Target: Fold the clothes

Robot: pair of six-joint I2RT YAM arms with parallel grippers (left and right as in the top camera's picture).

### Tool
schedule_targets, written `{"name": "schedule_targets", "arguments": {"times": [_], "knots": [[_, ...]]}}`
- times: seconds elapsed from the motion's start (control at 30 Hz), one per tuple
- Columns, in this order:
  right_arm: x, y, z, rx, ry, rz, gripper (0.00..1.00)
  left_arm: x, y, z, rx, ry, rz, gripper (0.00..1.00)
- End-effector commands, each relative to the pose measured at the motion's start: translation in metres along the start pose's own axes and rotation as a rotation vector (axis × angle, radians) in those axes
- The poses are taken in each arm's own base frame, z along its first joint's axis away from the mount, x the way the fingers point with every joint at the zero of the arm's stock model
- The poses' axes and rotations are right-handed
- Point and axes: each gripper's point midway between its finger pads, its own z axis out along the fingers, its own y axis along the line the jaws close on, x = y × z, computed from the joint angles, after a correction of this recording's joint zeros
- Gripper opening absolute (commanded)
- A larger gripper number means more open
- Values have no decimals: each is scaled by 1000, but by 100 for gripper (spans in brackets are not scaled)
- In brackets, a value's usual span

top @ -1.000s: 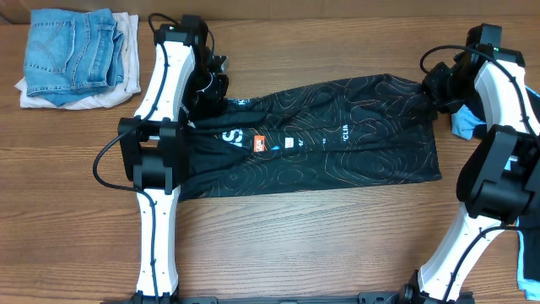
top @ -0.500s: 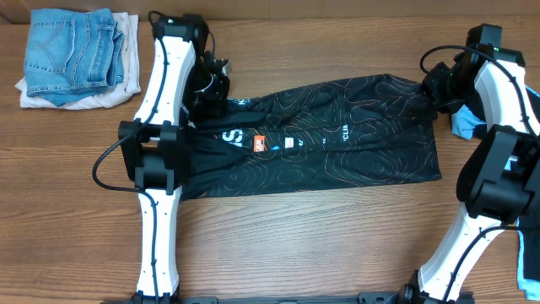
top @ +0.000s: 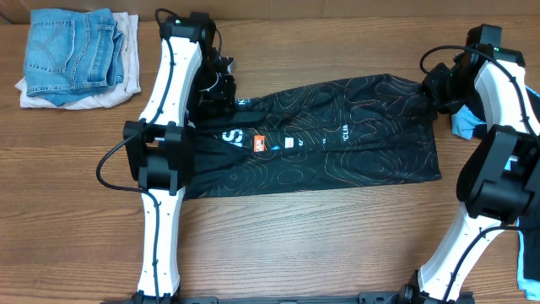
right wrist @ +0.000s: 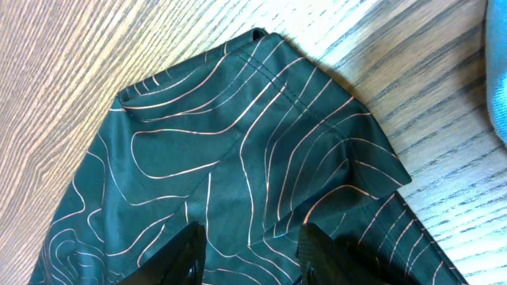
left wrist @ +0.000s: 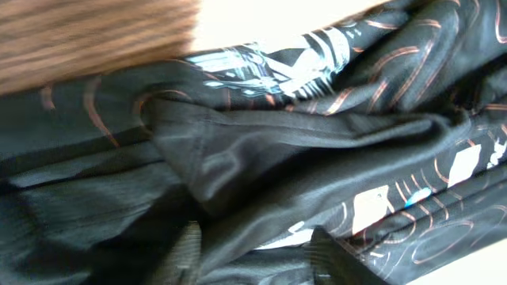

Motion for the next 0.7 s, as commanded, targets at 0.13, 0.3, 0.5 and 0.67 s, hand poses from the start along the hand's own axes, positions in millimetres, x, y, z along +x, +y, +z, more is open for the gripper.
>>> {"name": "schedule_targets", "arguments": {"times": [0.13,0.3,0.5,0.67], "knots": [[-5,10,-20,-28,-40,-14,42,12,-21,18,5,74,41,28],[-4,10,-20,-27,-38,-13,42,6,-18,20,-5,51,48,43],[-5,10,-20,-27,-39,-13,42,-7,-6,19,-55,0,69,47],[-8,12,-20,-34,-52,-17,42,-8,-10,16,-56,-7,121,33]]}}
